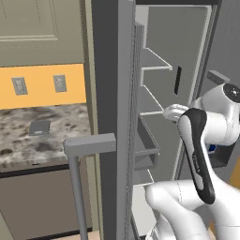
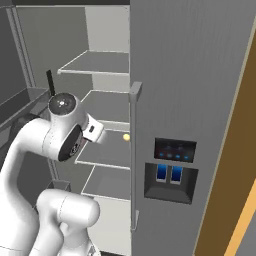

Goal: Take the steak from the fridge and place it on the digital scale on the counter by the fridge. Wait a few seconds for a reading, then move it to the plate on the dining counter.

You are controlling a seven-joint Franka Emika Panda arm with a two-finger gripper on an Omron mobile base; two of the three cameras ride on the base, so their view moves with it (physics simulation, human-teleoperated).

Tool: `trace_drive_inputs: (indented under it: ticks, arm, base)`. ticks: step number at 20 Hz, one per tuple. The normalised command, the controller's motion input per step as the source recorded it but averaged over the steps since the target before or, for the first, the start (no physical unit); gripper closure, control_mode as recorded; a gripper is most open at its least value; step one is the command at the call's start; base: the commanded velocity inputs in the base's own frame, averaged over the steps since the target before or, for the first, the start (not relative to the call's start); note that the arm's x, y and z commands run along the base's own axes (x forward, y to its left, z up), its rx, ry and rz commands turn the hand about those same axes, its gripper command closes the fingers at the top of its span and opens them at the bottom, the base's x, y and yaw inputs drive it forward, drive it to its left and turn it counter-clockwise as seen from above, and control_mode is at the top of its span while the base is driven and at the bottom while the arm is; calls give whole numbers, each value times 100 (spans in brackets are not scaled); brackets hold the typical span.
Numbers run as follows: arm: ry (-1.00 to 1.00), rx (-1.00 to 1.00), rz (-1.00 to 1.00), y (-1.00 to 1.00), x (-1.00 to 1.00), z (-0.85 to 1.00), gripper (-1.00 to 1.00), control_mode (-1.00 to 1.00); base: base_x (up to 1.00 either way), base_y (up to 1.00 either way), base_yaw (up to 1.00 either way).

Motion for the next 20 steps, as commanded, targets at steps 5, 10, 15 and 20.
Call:
trace_drive_inputs:
  ticks: [5,10,15,20]
  arm:
    - [15,-18,0,-15,-59,0,100,-100]
    - [22,-13,0,-13,-26,0,100,-100]
    - [20,-3,-5,0,-2,0,100,-100]
    - [6,-3,-6,0,-27,0,100,-100]
  base:
    - [0,0,0]
    - [0,0,0]
    - [0,0,0]
    - [0,0,0]
